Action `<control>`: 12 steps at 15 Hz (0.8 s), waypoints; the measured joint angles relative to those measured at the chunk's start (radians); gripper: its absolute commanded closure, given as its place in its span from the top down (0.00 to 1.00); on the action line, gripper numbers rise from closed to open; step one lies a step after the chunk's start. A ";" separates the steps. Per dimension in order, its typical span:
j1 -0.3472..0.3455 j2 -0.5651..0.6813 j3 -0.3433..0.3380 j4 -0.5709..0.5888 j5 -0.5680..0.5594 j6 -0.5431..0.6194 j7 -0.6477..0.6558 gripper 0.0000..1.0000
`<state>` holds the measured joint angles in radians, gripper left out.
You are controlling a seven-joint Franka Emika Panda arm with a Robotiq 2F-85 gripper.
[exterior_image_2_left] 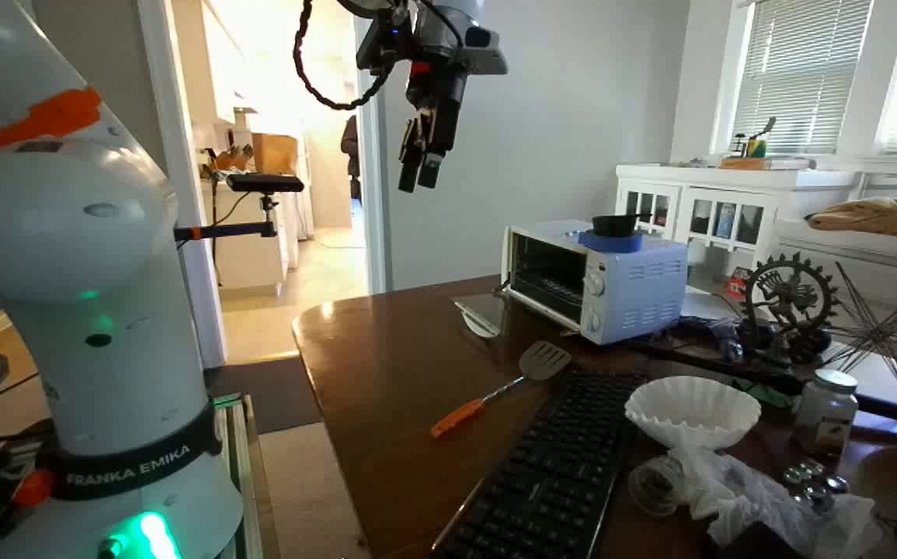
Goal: Press a button on the keyboard
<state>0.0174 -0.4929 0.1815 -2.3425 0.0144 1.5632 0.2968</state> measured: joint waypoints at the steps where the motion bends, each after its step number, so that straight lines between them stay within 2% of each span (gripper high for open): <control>1: 0.000 0.000 0.000 0.000 0.000 0.000 0.000 1.00; 12: -0.007 0.000 -0.014 0.000 -0.009 0.009 0.010 1.00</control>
<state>0.0102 -0.4928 0.1674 -2.3428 0.0056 1.5719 0.3068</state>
